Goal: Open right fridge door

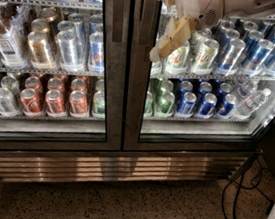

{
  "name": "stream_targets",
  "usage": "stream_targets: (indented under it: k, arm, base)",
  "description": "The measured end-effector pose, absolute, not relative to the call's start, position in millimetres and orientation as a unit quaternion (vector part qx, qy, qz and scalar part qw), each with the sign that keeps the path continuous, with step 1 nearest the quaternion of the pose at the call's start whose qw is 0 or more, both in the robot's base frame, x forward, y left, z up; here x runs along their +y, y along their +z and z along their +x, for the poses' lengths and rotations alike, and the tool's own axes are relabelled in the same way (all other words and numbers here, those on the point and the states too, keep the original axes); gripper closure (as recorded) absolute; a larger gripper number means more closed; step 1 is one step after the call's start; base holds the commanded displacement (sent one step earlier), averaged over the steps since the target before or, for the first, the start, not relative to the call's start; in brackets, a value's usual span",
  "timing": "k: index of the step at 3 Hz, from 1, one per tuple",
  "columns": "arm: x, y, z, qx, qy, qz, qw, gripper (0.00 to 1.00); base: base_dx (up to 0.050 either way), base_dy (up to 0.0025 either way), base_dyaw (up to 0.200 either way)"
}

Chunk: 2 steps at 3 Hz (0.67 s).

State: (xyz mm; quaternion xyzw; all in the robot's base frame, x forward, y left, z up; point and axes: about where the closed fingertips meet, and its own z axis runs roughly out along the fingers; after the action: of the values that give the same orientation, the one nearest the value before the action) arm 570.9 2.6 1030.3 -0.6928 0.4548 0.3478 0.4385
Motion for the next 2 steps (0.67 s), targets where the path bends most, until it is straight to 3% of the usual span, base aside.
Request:
stream_targets:
  k: [2]
  arm:
    - [-0.6,1033.6,571.0,0.445,0.351,-0.696,0.440,0.00]
  base:
    - [0.000,0.00000,0.000]
